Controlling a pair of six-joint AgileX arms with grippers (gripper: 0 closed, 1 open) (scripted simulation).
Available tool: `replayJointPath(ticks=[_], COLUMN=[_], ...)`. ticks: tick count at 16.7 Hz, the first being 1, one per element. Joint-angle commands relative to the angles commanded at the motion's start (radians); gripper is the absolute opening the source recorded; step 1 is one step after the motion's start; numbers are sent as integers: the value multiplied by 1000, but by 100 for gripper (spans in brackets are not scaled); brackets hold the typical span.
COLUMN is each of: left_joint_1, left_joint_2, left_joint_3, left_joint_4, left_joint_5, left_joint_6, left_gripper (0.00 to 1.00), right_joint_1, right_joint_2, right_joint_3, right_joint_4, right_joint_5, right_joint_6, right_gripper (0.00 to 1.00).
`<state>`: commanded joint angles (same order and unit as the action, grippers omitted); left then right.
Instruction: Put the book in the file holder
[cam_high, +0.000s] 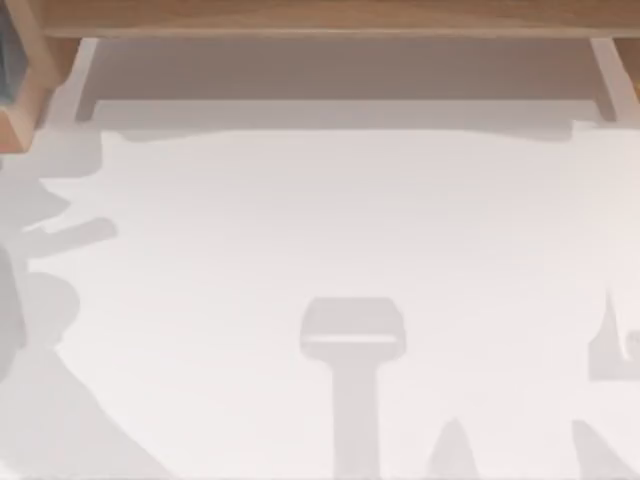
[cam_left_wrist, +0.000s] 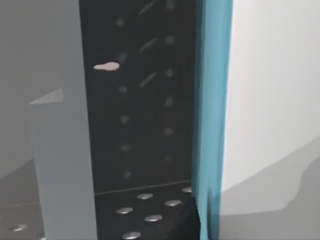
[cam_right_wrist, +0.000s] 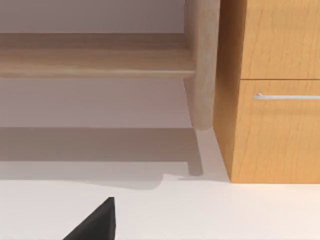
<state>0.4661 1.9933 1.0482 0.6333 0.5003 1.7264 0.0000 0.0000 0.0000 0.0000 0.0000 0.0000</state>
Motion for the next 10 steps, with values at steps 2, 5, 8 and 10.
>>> replayJointPath(ticks=[2,5,8,10], left_joint_1=[0,0,0,0], left_joint_2=[0,0,0,0], left_joint_3=[0,0,0,0], left_joint_4=[0,0,0,0], left_joint_5=[0,0,0,0], left_joint_6=[0,0,0,0], left_gripper=[83,100,100,100], right_joint_1=[0,0,0,0], right_joint_2=[0,0,0,0], right_joint_3=[0,0,0,0], right_joint_4=[0,0,0,0], right_joint_5=[0,0,0,0], right_joint_6=[0,0,0,0], right_gripper=[100,100,100,100])
